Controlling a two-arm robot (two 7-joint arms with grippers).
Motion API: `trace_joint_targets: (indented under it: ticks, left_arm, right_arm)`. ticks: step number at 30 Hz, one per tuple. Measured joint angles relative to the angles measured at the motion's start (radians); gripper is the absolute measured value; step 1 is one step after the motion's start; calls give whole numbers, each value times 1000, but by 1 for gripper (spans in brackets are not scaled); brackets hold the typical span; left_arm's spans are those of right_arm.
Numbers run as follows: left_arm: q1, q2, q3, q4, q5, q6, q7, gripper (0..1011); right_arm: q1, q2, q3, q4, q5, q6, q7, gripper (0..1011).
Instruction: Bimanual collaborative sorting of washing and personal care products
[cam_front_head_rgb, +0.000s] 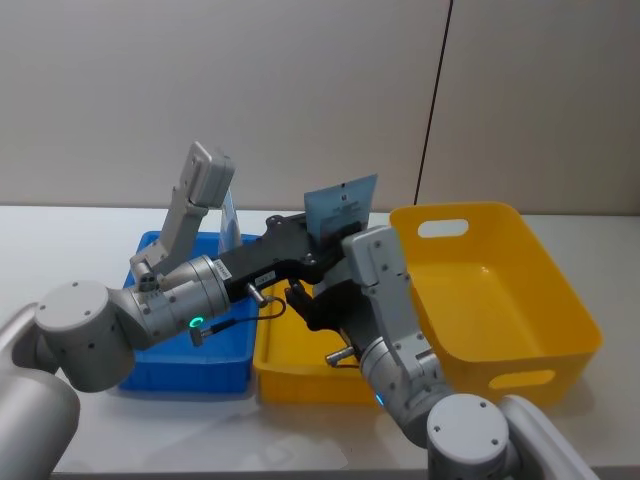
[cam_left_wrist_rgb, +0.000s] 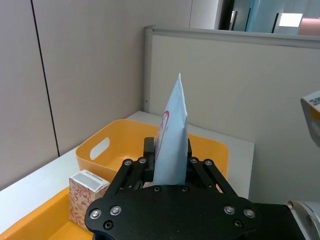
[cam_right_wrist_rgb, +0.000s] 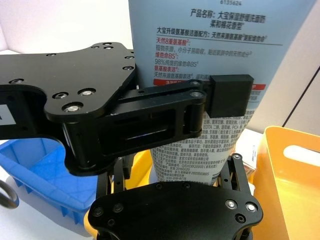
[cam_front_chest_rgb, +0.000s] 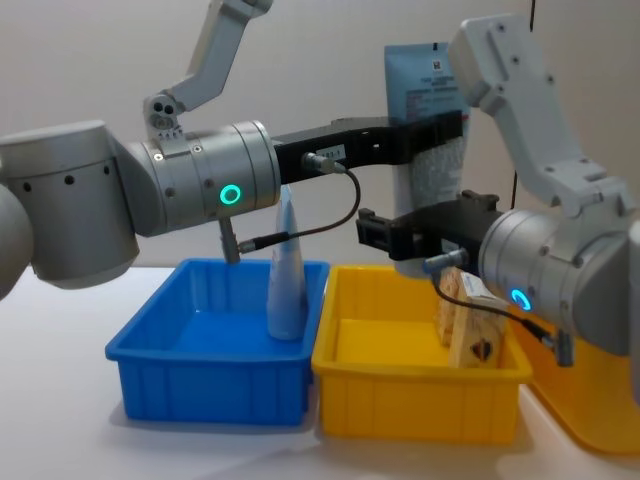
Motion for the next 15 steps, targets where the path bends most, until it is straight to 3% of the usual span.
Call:
trace_joint_targets:
  ticks: [11,15]
  left_arm:
    - [0,0,0,0,0,0,0,265]
    - [0,0,-1,0,0,0,1,265]
  right_arm:
    - [12,-11,-3,20,-11,-4,-10,502]
    - [15,-14,-4,26,-13,-5,-12,444]
